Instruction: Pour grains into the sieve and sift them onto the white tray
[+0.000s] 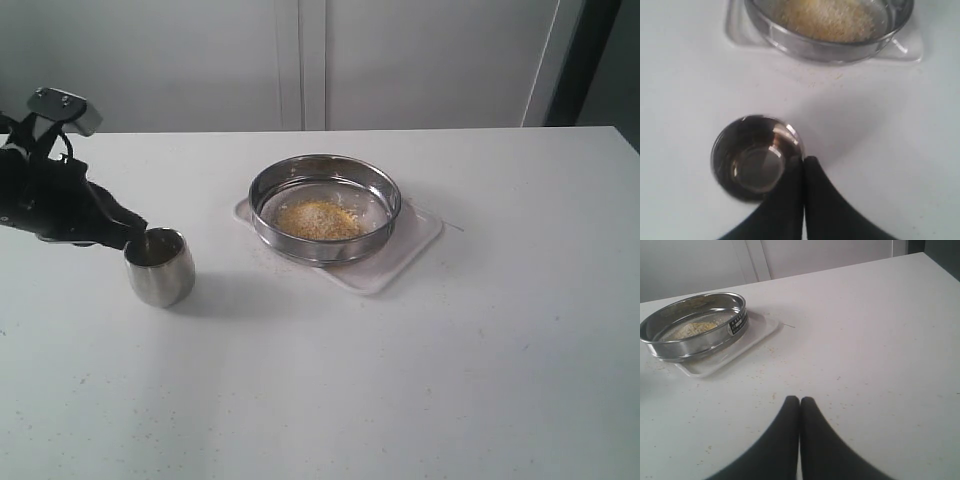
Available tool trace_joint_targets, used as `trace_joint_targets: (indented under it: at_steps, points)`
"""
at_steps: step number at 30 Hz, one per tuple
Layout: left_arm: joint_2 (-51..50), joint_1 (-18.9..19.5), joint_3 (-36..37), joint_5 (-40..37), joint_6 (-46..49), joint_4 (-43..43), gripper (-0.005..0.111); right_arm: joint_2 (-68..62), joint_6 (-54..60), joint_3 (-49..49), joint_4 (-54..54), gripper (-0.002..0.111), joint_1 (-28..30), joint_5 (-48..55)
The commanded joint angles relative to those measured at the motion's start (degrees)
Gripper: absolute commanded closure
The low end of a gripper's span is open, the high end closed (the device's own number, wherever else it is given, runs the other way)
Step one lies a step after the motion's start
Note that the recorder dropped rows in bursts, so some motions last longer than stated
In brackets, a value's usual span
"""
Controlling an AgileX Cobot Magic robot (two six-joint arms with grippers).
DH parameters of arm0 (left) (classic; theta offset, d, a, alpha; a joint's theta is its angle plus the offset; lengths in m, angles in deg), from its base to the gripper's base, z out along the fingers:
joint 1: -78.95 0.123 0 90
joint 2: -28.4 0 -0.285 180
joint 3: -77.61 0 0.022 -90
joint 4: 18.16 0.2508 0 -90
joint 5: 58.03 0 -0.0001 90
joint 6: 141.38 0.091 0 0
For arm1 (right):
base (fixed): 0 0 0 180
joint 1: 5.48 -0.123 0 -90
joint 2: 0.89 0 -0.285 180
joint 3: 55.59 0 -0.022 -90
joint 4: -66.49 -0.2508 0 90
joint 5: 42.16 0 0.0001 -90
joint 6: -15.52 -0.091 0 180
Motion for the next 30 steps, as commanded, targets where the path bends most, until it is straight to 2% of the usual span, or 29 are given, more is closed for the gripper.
trace_joint_targets:
  at_steps: [1, 4, 11, 15, 19, 26, 30]
  points:
    - [1.1, -0.1, -2.5, -1.2, -25.2, 21.8, 0.107, 0.2, -0.1, 0.4, 0.4, 0.108, -0.1, -0.8]
    - [1.2, -0.1, -3.4, -1.3, -37.6, 32.7, 0.107, 0.2, -0.1, 0.4, 0.4, 0.108, -0.1, -0.8]
    - [1.2, -0.1, -3.5, -1.2, -52.9, 47.0, 0.107, 0.2, -0.1, 0.4, 0.4, 0.108, -0.1, -0.8]
    - [1.4, -0.1, -3.5, -3.7, -64.3, 57.1, 0.107, 0.2, -0.1, 0.4, 0.4, 0.108, -0.1, -0.8]
    - [2.1, -0.5, -3.5, -5.1, -64.4, 56.0, 0.107, 0.2, -0.1, 0.4, 0.4, 0.108, -0.1, -0.8]
    - [5.4, -5.1, -2.3, -6.8, -63.8, 56.0, 0.107, 0.2, -0.1, 0.4, 0.4, 0.108, -0.1, -0.8]
    - [8.1, -6.1, -1.4, -9.0, -64.4, 54.9, 0.107, 0.2, -0.1, 0.4, 0.4, 0.108, -0.1, -0.8]
